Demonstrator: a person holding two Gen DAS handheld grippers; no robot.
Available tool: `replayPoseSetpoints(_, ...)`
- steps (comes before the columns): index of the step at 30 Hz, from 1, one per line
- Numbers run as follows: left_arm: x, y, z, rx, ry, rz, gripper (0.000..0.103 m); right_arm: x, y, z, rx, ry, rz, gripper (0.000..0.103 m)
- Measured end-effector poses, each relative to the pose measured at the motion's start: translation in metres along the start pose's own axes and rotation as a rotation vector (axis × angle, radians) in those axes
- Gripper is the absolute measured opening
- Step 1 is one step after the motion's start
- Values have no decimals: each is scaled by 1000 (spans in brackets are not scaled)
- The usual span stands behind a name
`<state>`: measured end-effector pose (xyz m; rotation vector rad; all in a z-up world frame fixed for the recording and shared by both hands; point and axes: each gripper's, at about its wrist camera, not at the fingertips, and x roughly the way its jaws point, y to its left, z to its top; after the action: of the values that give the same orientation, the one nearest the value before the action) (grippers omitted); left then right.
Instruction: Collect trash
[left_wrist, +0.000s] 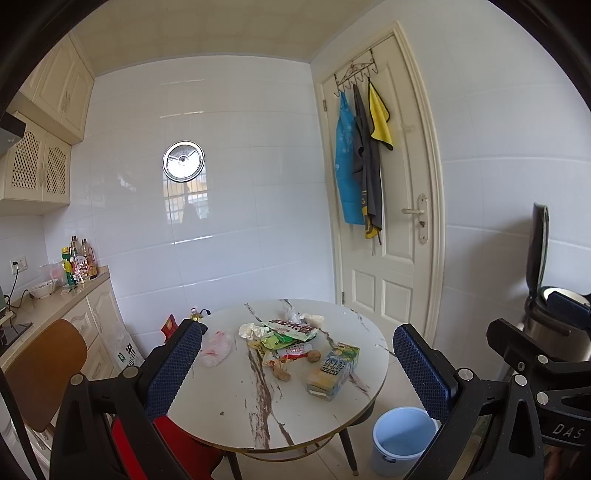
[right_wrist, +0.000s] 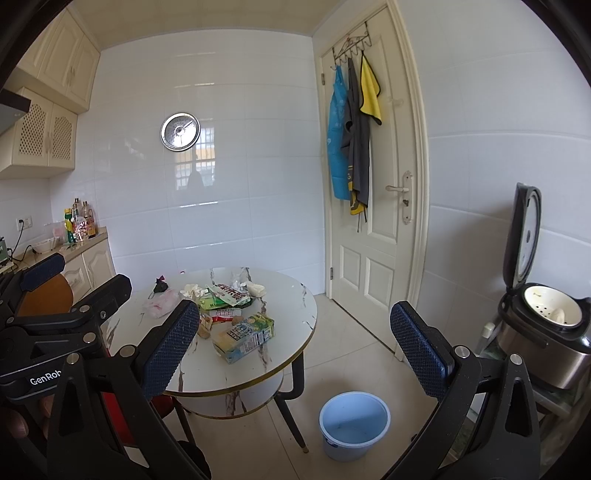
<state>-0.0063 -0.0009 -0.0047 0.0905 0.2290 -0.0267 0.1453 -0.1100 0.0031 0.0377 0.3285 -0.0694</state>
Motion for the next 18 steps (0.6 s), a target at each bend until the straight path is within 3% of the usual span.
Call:
replayPoseSetpoints(12, 27, 12, -2, -21, 8, -34, 102, 20, 0, -3, -7, 5, 3, 103)
replayPoseSetpoints(18, 77, 42, -13, -43, 102, -32, 102, 58, 0, -9, -17, 52, 3, 103)
